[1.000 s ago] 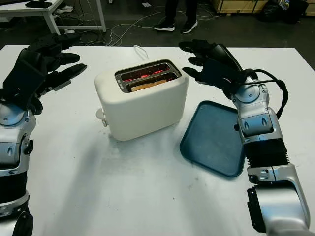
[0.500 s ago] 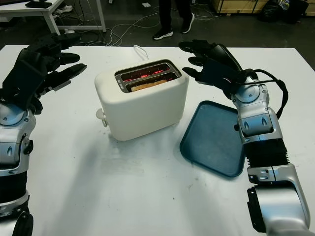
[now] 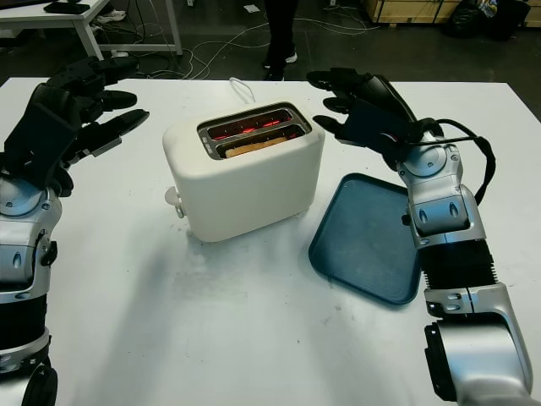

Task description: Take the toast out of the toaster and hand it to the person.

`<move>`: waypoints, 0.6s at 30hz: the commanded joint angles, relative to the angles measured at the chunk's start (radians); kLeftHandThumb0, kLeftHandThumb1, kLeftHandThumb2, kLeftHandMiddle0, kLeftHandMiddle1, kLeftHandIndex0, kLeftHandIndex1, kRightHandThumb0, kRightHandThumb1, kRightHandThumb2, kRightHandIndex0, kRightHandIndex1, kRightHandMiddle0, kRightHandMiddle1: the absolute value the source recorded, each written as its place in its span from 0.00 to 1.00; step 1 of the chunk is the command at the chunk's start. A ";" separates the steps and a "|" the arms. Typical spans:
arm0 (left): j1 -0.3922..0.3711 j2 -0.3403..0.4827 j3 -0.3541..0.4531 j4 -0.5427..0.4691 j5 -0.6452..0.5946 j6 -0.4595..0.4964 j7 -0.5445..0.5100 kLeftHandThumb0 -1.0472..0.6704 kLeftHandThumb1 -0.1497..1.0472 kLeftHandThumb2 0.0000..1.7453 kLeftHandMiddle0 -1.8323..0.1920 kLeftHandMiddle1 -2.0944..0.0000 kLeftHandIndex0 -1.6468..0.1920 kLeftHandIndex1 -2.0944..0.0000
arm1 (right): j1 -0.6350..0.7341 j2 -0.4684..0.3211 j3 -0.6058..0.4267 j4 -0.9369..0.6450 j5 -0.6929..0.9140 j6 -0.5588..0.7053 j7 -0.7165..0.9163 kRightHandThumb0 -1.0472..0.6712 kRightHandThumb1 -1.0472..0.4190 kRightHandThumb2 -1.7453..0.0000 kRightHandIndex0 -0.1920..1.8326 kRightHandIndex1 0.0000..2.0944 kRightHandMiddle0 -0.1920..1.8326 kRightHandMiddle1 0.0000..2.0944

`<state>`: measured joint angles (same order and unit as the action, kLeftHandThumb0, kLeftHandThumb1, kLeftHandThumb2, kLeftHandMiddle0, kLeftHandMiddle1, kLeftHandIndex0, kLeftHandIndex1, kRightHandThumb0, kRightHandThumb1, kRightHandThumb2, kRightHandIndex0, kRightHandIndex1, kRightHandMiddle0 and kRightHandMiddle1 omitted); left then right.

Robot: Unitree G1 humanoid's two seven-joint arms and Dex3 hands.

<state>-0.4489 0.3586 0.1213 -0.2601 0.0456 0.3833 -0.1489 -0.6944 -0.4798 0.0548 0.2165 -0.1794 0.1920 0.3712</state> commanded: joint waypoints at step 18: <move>0.007 -0.001 0.005 0.002 -0.001 -0.029 0.002 0.41 0.89 0.02 0.79 0.59 0.64 0.85 | 0.013 0.007 0.005 -0.019 -0.014 0.015 -0.011 0.47 0.09 0.80 0.36 0.01 0.34 0.00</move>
<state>-0.4489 0.3570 0.1222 -0.2598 0.0454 0.3774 -0.1489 -0.6942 -0.4780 0.0570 0.2010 -0.1902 0.2129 0.3703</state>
